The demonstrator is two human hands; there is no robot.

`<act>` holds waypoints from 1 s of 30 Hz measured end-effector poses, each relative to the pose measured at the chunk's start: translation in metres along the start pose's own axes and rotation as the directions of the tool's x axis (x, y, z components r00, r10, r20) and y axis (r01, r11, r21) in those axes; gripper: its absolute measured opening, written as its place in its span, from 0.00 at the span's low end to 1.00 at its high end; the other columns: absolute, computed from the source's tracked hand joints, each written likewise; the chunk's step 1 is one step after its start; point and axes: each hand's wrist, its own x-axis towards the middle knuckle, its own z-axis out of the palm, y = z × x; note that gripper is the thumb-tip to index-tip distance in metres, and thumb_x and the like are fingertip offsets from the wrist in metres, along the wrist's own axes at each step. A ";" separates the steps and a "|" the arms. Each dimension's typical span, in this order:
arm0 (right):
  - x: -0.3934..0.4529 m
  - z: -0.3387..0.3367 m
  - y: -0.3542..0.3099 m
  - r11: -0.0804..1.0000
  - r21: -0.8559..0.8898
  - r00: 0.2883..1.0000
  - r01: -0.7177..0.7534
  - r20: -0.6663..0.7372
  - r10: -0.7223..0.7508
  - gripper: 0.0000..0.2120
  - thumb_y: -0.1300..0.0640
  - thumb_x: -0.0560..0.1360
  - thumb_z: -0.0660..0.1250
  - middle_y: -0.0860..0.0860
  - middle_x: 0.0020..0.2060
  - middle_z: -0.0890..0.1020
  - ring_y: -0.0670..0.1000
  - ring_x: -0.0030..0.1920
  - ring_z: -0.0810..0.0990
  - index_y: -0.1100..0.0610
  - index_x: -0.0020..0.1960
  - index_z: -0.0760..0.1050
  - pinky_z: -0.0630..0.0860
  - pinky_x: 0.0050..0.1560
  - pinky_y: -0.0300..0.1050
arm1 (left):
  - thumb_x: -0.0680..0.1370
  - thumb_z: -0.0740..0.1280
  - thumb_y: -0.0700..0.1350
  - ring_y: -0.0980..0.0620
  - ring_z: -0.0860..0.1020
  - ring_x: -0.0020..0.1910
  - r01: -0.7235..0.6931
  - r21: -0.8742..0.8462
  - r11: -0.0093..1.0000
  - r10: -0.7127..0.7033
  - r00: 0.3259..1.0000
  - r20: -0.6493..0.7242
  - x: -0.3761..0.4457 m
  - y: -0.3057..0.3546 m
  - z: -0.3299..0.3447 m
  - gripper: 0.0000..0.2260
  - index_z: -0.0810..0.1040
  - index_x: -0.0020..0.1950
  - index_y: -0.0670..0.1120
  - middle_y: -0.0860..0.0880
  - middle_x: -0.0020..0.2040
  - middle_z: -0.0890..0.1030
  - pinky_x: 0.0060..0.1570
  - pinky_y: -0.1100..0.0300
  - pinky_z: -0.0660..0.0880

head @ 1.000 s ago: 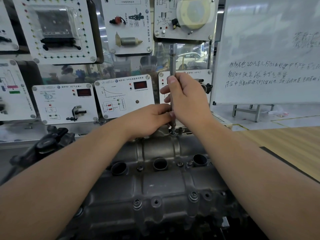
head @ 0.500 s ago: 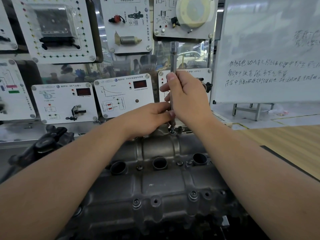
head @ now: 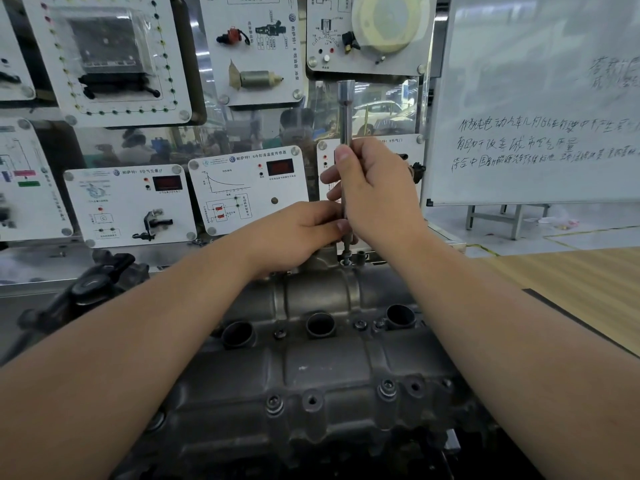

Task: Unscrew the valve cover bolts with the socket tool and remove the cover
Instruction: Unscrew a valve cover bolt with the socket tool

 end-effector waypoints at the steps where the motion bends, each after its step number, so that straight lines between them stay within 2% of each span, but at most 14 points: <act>1: 0.000 0.000 -0.001 1.000 -0.001 1.000 0.002 -0.001 -0.002 0.10 0.51 0.85 0.59 0.42 0.36 0.83 0.41 0.34 0.81 0.44 0.45 0.72 0.79 0.34 0.39 | 0.86 0.61 0.50 0.46 0.80 0.58 0.000 0.008 1.000 0.000 1.000 0.002 0.000 0.000 0.000 0.12 0.80 0.62 0.47 0.46 0.56 0.85 0.61 0.50 0.73; 3: 0.000 0.000 0.001 1.000 0.001 1.000 0.005 -0.002 -0.005 0.09 0.49 0.84 0.61 0.42 0.36 0.84 0.42 0.35 0.82 0.45 0.46 0.74 0.79 0.38 0.40 | 0.86 0.62 0.50 0.47 0.81 0.57 -0.006 0.016 1.000 0.005 1.000 0.009 0.000 0.001 -0.001 0.12 0.80 0.62 0.46 0.48 0.55 0.85 0.61 0.49 0.74; 6: 0.000 0.000 0.003 1.000 0.020 1.000 0.012 0.007 -0.012 0.04 0.45 0.81 0.65 0.44 0.39 0.85 0.46 0.40 0.84 0.44 0.51 0.73 0.82 0.45 0.50 | 0.85 0.63 0.48 0.52 0.81 0.54 -0.020 0.024 0.999 0.020 1.000 0.017 0.000 0.004 -0.001 0.11 0.79 0.62 0.45 0.51 0.54 0.85 0.58 0.55 0.75; 9: 0.001 -0.001 0.004 0.999 0.050 1.000 0.017 0.012 -0.017 0.04 0.49 0.83 0.64 0.40 0.37 0.85 0.44 0.36 0.83 0.42 0.50 0.69 0.81 0.41 0.45 | 0.85 0.63 0.49 0.45 0.81 0.56 -0.016 0.021 1.000 0.016 1.000 0.013 0.001 0.003 -0.001 0.12 0.79 0.62 0.43 0.49 0.54 0.85 0.59 0.49 0.74; 11: 0.001 -0.001 0.004 0.999 0.031 1.000 0.019 0.017 -0.019 0.04 0.49 0.84 0.62 0.40 0.36 0.84 0.43 0.35 0.83 0.48 0.52 0.72 0.80 0.39 0.41 | 0.85 0.62 0.51 0.45 0.81 0.57 0.001 0.012 1.000 -0.001 1.000 0.017 0.001 0.002 0.000 0.12 0.79 0.62 0.45 0.49 0.55 0.85 0.61 0.49 0.74; 13: 0.001 -0.001 0.003 1.000 0.004 0.999 0.023 0.030 -0.023 0.09 0.50 0.85 0.60 0.42 0.37 0.84 0.44 0.36 0.83 0.53 0.52 0.75 0.79 0.37 0.39 | 0.86 0.61 0.52 0.54 0.81 0.55 0.019 0.000 1.000 -0.019 1.000 0.017 0.000 0.002 0.000 0.13 0.81 0.61 0.47 0.52 0.54 0.85 0.58 0.62 0.75; 14: 0.001 -0.001 0.003 1.000 -0.006 0.999 0.025 0.036 -0.025 0.10 0.50 0.85 0.59 0.42 0.38 0.84 0.44 0.36 0.83 0.54 0.51 0.75 0.78 0.37 0.38 | 0.86 0.60 0.51 0.61 0.81 0.51 0.021 -0.010 1.000 -0.021 1.000 0.017 0.000 0.001 0.000 0.13 0.81 0.61 0.47 0.54 0.53 0.85 0.52 0.70 0.74; 16: 0.001 -0.001 0.002 1.000 -0.008 0.999 0.023 0.042 -0.023 0.11 0.50 0.85 0.58 0.42 0.38 0.84 0.43 0.36 0.82 0.51 0.48 0.75 0.78 0.37 0.37 | 0.86 0.61 0.50 0.69 0.78 0.44 0.022 -0.013 1.000 -0.022 1.000 0.013 -0.001 0.003 0.000 0.12 0.81 0.60 0.47 0.57 0.51 0.84 0.44 0.76 0.70; 19: 0.000 0.000 0.002 1.000 0.002 0.999 0.028 0.043 -0.028 0.09 0.49 0.85 0.59 0.43 0.39 0.84 0.43 0.37 0.82 0.49 0.49 0.74 0.79 0.40 0.40 | 0.86 0.62 0.50 0.62 0.79 0.44 0.011 0.011 1.000 -0.011 1.000 0.014 0.000 0.006 -0.001 0.11 0.81 0.60 0.47 0.53 0.49 0.85 0.46 0.69 0.73; 21: 0.000 -0.001 0.004 0.999 0.015 0.998 0.034 0.045 -0.034 0.03 0.48 0.83 0.62 0.42 0.39 0.85 0.42 0.39 0.83 0.45 0.54 0.73 0.81 0.43 0.46 | 0.85 0.62 0.51 0.49 0.80 0.46 0.020 0.032 0.999 -0.021 1.000 0.017 0.001 0.006 -0.001 0.12 0.80 0.60 0.47 0.45 0.51 0.85 0.50 0.57 0.76; 23: 0.000 -0.001 0.005 0.999 0.037 0.999 0.031 0.018 -0.032 0.06 0.48 0.82 0.65 0.41 0.39 0.85 0.42 0.39 0.84 0.38 0.52 0.69 0.82 0.42 0.49 | 0.85 0.62 0.52 0.40 0.81 0.52 0.036 0.036 0.999 -0.037 0.999 0.021 0.001 0.007 -0.001 0.13 0.80 0.61 0.46 0.42 0.53 0.85 0.57 0.46 0.77; 25: 0.000 -0.001 0.004 0.999 0.039 1.000 0.029 0.003 -0.029 0.07 0.50 0.83 0.64 0.40 0.38 0.85 0.42 0.37 0.83 0.39 0.49 0.69 0.81 0.39 0.48 | 0.85 0.63 0.52 0.40 0.81 0.55 0.037 0.024 0.999 -0.038 0.999 0.016 0.000 0.007 -0.001 0.13 0.80 0.61 0.45 0.46 0.53 0.85 0.59 0.42 0.75; 27: 0.000 -0.001 0.002 0.999 0.015 1.000 0.030 0.007 -0.030 0.05 0.50 0.84 0.62 0.38 0.37 0.83 0.41 0.36 0.83 0.44 0.49 0.74 0.79 0.37 0.43 | 0.85 0.62 0.52 0.44 0.82 0.51 0.038 0.004 0.999 -0.038 0.999 0.010 -0.001 0.008 -0.001 0.12 0.80 0.60 0.47 0.50 0.51 0.86 0.57 0.44 0.75; 30: 0.000 -0.002 0.001 0.999 -0.029 1.000 0.025 0.017 -0.024 0.11 0.51 0.85 0.59 0.39 0.37 0.83 0.39 0.34 0.80 0.53 0.49 0.77 0.77 0.35 0.39 | 0.86 0.61 0.53 0.43 0.81 0.55 0.042 -0.015 0.999 -0.042 0.999 0.015 -0.003 0.008 -0.001 0.12 0.80 0.62 0.50 0.52 0.54 0.86 0.60 0.44 0.75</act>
